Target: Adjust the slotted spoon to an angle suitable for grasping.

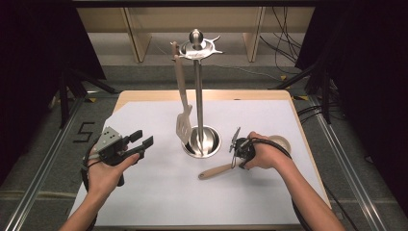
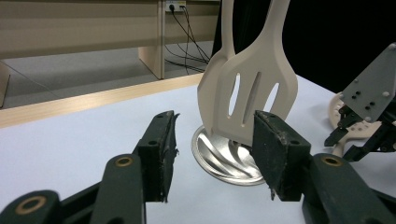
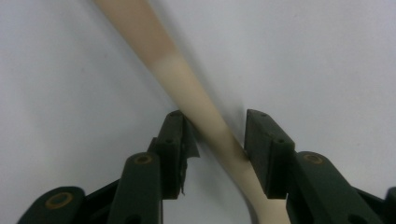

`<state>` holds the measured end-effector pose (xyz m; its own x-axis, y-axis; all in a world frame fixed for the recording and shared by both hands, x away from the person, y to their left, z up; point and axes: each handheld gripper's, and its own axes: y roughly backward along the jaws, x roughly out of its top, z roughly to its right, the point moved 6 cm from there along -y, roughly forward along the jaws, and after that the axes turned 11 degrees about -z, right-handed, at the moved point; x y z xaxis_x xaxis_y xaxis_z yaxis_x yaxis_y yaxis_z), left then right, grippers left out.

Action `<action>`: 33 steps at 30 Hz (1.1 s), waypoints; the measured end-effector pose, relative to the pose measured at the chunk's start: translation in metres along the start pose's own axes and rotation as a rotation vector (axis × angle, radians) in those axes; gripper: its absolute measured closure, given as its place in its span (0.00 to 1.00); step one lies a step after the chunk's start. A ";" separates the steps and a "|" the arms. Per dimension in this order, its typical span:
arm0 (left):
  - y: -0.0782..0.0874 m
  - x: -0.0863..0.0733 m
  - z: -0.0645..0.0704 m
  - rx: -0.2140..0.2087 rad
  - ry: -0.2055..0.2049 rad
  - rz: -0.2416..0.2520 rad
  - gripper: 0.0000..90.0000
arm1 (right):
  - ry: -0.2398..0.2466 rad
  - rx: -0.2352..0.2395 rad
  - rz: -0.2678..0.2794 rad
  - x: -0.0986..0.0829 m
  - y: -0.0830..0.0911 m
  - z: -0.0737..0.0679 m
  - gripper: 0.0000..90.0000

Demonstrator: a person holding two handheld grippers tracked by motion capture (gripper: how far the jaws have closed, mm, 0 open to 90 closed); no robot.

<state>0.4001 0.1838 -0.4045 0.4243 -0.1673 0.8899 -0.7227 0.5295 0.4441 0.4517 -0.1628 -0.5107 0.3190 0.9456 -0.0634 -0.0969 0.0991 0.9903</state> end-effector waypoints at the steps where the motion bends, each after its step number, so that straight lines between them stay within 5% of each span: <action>1: 0.000 -0.001 0.000 0.002 0.001 -0.004 0.55 | 0.000 -0.004 -0.013 -0.001 0.000 -0.002 0.70; 10: -0.002 -0.002 0.002 -0.007 0.006 -0.009 0.55 | 0.048 0.065 -0.085 -0.015 0.004 -0.020 0.82; 16: -0.002 -0.003 0.003 -0.009 -0.003 -0.015 0.55 | -0.037 0.060 -0.127 -0.030 0.005 -0.024 0.88; 33: -0.003 -0.006 0.003 -0.013 -0.008 -0.021 0.55 | -0.056 0.097 -0.086 -0.021 0.003 -0.024 0.80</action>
<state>0.3985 0.1807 -0.4110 0.4347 -0.1852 0.8813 -0.7068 0.5363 0.4613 0.4224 -0.1753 -0.5092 0.3742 0.9161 -0.1440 0.0234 0.1458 0.9890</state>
